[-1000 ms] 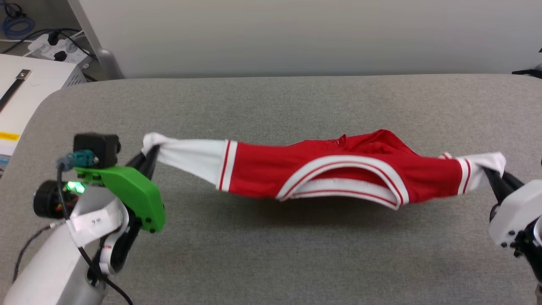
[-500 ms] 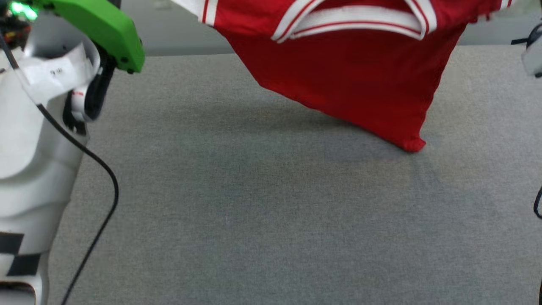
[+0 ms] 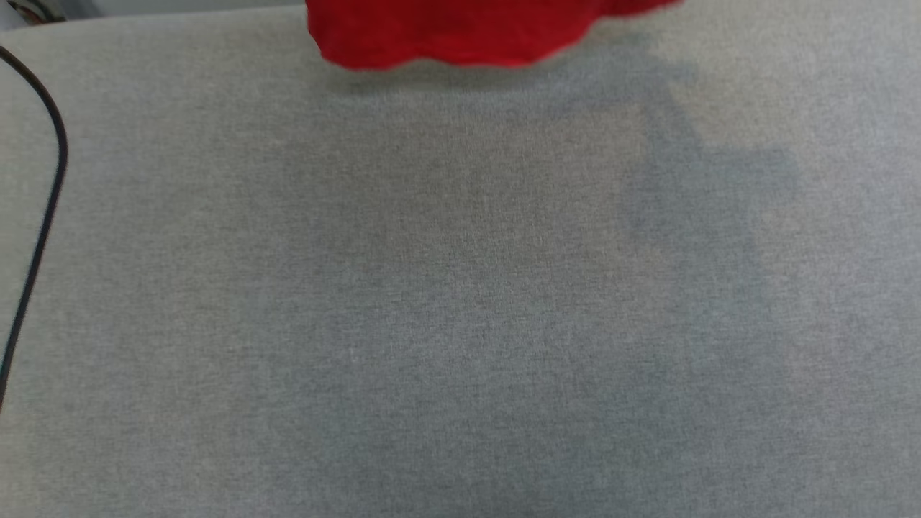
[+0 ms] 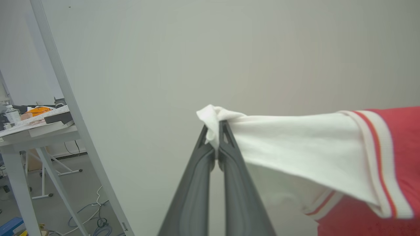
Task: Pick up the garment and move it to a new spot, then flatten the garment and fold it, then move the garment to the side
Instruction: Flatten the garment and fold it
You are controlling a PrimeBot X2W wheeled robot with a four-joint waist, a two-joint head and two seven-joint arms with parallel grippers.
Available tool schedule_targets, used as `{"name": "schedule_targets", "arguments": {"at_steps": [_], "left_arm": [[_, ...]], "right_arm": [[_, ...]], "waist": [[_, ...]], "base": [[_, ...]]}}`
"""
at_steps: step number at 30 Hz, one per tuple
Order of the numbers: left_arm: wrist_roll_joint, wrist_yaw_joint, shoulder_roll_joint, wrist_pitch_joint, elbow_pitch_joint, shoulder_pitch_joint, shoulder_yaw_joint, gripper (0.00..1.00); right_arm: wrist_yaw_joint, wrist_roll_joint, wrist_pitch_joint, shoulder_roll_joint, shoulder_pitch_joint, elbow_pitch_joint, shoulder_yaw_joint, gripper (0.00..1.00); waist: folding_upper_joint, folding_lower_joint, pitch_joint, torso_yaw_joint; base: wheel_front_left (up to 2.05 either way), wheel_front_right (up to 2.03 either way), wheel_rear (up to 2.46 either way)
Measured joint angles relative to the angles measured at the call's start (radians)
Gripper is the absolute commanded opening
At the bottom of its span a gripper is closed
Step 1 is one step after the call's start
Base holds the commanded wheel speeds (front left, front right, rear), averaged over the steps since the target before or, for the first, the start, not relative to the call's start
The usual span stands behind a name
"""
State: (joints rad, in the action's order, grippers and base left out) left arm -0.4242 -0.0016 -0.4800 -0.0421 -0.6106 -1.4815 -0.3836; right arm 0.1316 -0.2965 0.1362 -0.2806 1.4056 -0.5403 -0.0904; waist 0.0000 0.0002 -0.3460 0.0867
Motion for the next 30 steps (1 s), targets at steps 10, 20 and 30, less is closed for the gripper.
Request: {"name": "schedule_targets", "arguments": {"at_steps": [10,20,30], "left_arm": [[0.01,-0.012,0.023,0.095,-0.169,-0.124,0.002,0.0],[-0.058,-0.058,0.097,0.157,-0.35,-0.074,0.007,0.0],[-0.173,-0.113,0.177,0.248,-0.501,0.177,0.038,0.0]], "right_arm": [[0.0,0.012,-0.126,0.024,0.218,-0.229,-0.074,0.0],[0.0,-0.056,-0.212,0.069,0.208,-0.424,-0.169,0.0],[0.0,-0.211,-0.256,0.092,-0.079,-0.518,-0.275,0.0]], "waist": [[0.0,0.0,-0.126,0.018],[0.0,0.0,-0.2,0.006],[0.0,-0.0001,-0.164,-0.013]], "base": [[0.0,0.0,0.0],[0.0,0.0,0.0],[0.0,0.0,0.0]]}}
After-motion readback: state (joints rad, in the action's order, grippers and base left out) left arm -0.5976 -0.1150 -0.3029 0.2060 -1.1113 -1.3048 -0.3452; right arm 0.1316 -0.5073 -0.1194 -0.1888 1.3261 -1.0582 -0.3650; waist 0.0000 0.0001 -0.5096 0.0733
